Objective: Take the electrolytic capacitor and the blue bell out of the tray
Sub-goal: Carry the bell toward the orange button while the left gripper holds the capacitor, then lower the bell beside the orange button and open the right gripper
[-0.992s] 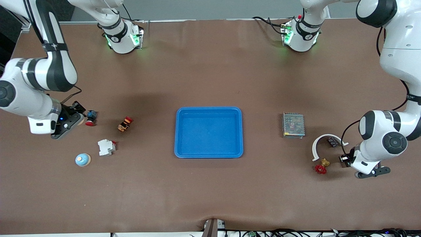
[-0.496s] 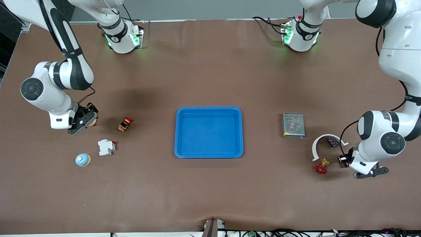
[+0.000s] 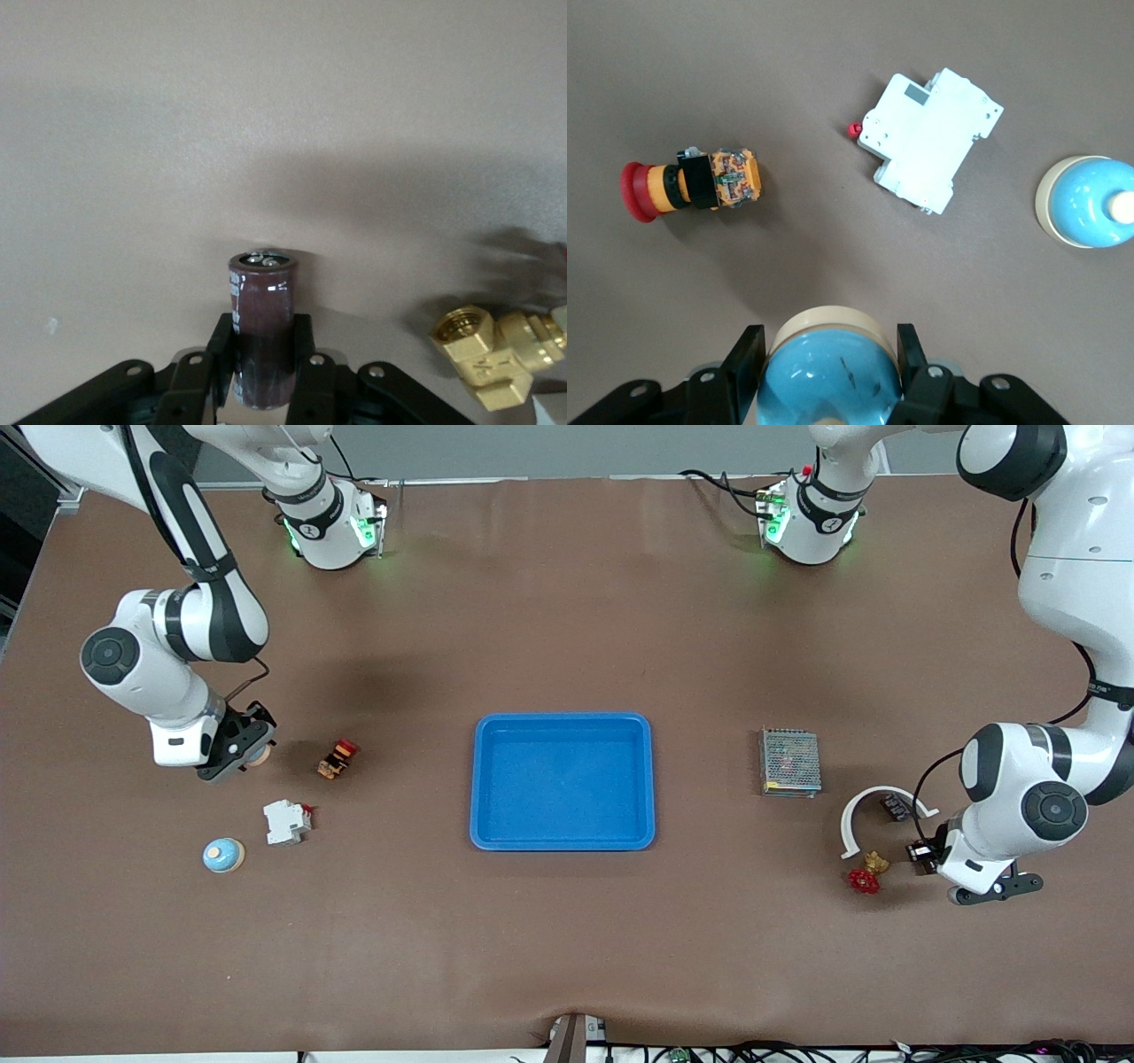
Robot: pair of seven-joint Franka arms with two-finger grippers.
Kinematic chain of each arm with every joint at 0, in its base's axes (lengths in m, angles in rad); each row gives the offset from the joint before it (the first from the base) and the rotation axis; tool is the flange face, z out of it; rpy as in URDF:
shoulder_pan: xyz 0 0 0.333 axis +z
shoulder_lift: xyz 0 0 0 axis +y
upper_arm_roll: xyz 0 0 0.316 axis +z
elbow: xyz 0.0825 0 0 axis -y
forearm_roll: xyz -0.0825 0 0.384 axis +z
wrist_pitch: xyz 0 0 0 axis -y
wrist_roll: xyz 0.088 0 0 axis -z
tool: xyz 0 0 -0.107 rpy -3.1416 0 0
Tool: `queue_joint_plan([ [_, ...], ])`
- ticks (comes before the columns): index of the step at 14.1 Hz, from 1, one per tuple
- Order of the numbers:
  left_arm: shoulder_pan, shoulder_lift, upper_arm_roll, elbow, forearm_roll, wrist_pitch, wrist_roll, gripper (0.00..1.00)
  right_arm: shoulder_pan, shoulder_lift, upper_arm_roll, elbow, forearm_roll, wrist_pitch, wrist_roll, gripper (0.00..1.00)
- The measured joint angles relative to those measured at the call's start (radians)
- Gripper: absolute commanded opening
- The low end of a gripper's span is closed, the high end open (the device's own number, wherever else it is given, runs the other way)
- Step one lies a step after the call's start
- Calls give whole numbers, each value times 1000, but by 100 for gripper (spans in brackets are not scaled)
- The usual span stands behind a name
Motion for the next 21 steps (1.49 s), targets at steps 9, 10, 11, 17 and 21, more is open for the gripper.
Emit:
queue_joint_plan([
  [9,0,0,-6,-7,0,-38,0,13,10,79,9,-50,0,145,0,27],
  [10,0,0,-6,-7,0,-38,0,13,13,94,10,-50,0,159,0,27],
  [11,0,0,-6,-7,0,-38,0,13,16,108,10,-50,0,168,0,27],
  [17,0,-9,-12,-7,0,-85,-19,7,32,132,11,-50,0,187,1,28],
  [21,0,-36,-27,-8,0,-174,-25,8,33,147,11,-50,0,202,1,28],
])
